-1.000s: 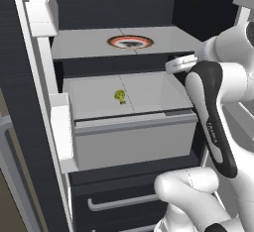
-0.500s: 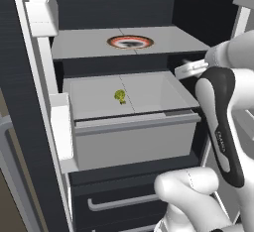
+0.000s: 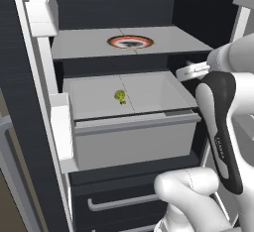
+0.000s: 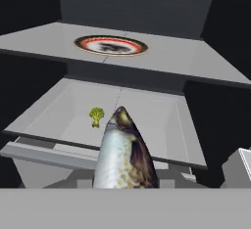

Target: Transport the fish from the fridge to the microwave and turn on the microwave.

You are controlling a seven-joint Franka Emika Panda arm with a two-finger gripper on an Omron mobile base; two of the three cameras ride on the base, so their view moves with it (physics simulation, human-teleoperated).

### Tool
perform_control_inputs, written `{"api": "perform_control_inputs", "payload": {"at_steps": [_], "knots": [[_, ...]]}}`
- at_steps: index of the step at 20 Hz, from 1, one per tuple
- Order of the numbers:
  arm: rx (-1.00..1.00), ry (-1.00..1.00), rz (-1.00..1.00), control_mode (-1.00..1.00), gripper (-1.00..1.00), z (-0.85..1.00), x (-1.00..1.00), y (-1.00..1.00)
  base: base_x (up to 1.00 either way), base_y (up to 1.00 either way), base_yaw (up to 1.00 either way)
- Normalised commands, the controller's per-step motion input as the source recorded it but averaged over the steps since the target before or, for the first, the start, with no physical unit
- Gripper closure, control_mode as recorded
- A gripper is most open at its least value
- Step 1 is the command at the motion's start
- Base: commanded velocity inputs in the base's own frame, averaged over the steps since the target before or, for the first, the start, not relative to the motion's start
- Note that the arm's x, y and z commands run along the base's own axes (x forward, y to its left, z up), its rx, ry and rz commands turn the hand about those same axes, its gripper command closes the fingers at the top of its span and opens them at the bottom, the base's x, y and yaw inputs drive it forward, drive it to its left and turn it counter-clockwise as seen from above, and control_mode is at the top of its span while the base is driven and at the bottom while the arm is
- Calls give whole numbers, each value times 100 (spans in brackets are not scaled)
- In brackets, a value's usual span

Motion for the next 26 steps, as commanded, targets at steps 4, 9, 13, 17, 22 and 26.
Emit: {"api": "perform_control_inputs", "payload": {"at_steps": [4, 9, 13, 17, 22, 26], "knots": [[0, 0, -5, -100, 100, 0, -1, 0, 0, 0, 0], [0, 0, -2, -100, 100, -1, 0, 0, 0, 0, 0], [0, 0, 0, -100, 100, -7, 0, 0, 0, 0, 0], [0, 0, 0, -100, 100, -16, 0, 0, 0, 0, 0], [0, 0, 0, -100, 100, -11, 0, 0, 0, 0, 0], [0, 0, 0, -100, 100, -1, 0, 0, 0, 0, 0]]}}
